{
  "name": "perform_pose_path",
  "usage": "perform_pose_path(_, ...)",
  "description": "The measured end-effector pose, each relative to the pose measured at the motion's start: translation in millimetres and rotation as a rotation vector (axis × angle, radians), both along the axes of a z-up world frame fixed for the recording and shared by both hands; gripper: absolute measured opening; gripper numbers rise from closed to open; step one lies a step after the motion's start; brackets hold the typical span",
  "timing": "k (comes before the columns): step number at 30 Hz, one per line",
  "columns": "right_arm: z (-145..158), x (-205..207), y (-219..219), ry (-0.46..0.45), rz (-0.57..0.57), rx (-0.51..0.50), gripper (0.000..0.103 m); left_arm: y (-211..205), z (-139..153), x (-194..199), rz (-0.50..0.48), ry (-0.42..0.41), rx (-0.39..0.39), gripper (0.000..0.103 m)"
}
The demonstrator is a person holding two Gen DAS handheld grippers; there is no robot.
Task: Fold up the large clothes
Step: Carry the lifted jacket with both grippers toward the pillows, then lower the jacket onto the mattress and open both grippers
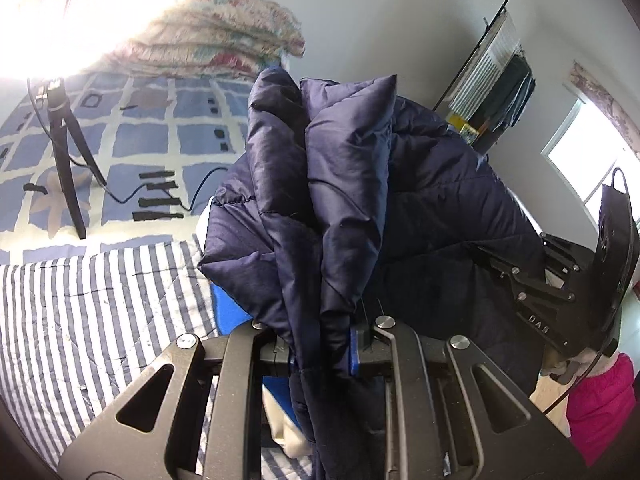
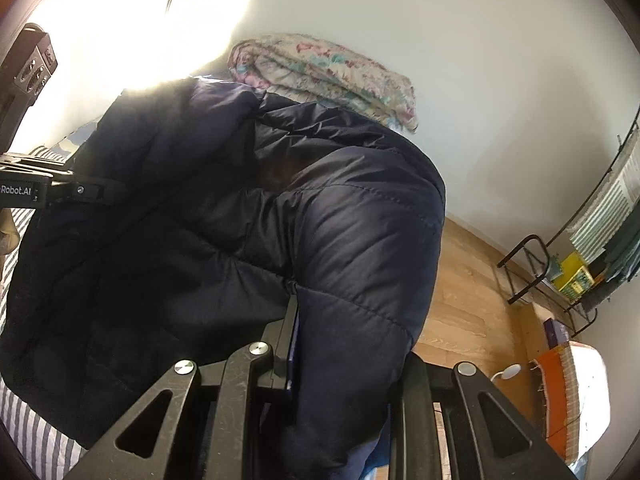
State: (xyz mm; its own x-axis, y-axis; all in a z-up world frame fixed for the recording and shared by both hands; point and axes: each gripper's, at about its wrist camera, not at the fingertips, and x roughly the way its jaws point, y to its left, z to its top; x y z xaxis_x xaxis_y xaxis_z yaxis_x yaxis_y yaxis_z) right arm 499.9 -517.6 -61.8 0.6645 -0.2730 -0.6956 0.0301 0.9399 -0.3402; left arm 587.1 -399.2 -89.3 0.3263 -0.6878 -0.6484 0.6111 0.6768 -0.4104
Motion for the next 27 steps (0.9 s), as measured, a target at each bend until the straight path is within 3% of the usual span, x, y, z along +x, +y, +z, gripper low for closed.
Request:
perform_pose_path(8,-17,8,-18,0.017,-0.024,0.108,0.025,7,-29,21,-0.007,0.090,-0.035,0.016)
perform_pose_path(12,-22,12,-32,0.029,-0.063,0.164,0.036,14,-40,31,0.005,0.141,-0.066,0.017)
perform_pose_path(20,-29,23,-43,0.054,-0.113,0.127,0.054,11,-42,29,0.037,0.112,-0.017,0.025)
perform_pose_path(22,-30,23,-47,0.044,-0.143,0.079,0.069,11,-43,28,0.051,0.110,-0.008,0.027)
perform_pose_path(27,-33,22,-50,0.046,-0.158,0.052,0.071,8,-41,20,0.072,0.045,0.067,0.045)
